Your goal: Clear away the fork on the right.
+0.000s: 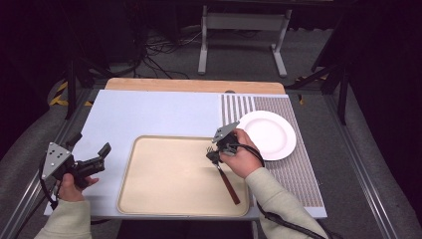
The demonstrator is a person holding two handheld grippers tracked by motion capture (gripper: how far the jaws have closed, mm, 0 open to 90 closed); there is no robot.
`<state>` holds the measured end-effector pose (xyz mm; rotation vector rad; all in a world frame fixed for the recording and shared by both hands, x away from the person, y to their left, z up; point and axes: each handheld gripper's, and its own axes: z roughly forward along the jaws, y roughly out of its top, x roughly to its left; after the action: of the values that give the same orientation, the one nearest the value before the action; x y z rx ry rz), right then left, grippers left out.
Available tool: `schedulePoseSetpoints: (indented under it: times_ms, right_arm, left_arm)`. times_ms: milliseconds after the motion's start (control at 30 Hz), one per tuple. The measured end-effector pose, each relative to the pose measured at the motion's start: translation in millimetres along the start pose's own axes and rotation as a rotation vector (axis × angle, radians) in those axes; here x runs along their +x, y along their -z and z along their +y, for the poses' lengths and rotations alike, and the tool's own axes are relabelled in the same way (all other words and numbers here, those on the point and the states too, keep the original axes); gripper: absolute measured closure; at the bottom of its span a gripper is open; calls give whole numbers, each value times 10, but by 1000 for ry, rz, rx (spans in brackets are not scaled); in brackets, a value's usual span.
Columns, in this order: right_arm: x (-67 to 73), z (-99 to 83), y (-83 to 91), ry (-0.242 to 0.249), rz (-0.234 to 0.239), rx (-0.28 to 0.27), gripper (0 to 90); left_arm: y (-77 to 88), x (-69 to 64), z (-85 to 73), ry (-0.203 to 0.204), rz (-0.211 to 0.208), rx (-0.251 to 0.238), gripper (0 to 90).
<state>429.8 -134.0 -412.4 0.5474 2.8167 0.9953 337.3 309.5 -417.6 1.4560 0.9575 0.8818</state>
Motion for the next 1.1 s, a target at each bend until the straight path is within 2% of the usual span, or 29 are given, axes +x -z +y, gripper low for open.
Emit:
schedulePoseSetpoints:
  times_ms: [567, 900, 1100]
  right_arm:
    - [-20, -89, -216, -17, 14, 65, 898]
    - [-19, -99, -214, -5, 9, 93, 898]
    - [-42, -123, -186, -8, -23, 111, 899]
  left_arm:
    - [2, 3, 4, 1, 0, -3, 10]
    - [6, 2, 9, 1, 0, -4, 10]
    - [7, 3, 11, 1, 1, -5, 10]
